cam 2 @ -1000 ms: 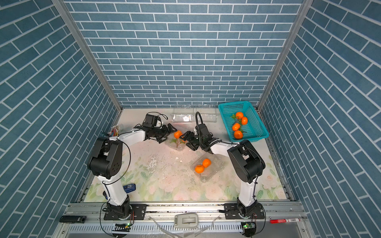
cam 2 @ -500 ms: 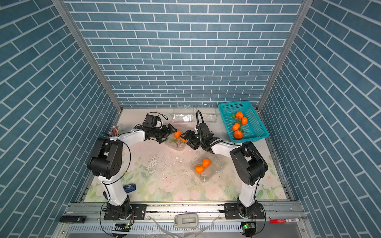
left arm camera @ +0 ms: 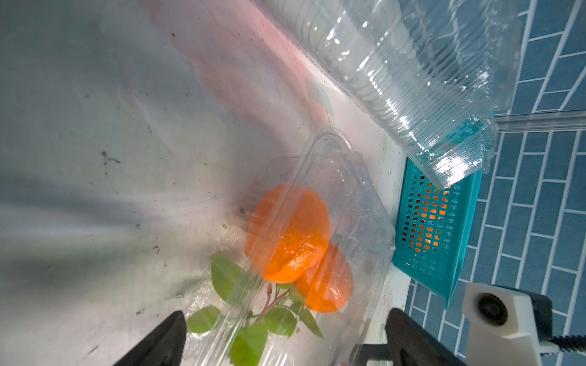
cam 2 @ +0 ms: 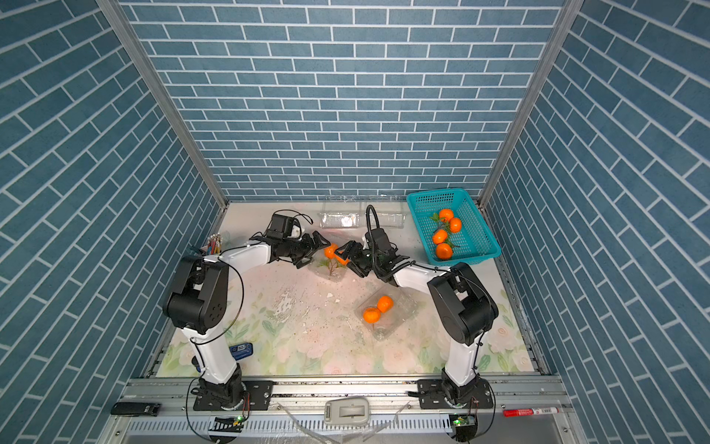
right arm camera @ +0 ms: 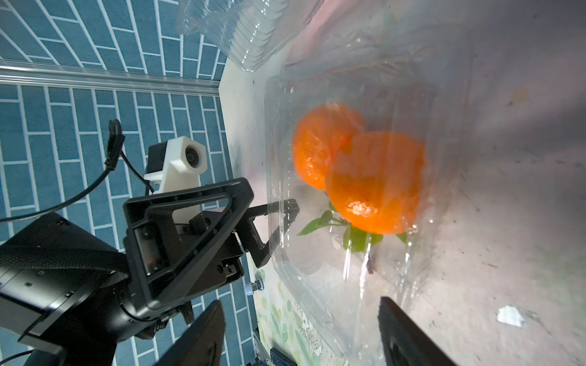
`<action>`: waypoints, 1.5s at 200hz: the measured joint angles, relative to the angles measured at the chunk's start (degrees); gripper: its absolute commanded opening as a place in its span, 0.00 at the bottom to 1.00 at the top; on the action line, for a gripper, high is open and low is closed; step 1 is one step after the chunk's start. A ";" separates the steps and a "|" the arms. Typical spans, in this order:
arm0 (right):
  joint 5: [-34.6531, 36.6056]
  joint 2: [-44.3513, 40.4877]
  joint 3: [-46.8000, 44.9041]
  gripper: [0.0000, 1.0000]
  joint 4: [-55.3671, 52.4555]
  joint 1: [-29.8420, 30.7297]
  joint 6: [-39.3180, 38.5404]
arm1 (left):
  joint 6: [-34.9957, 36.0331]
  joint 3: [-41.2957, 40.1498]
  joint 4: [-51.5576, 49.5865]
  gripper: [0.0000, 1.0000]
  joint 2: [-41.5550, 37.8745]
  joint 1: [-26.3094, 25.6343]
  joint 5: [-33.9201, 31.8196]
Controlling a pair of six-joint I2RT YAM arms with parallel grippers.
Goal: Take oranges out of containers
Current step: Open the packing box at the center of the board.
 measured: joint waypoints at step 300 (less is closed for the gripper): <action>1.79 -0.37 -0.17 0.75 -1.46 -0.15 -2.95 | -0.33 -0.44 0.81 0.99 0.00 0.00 0.37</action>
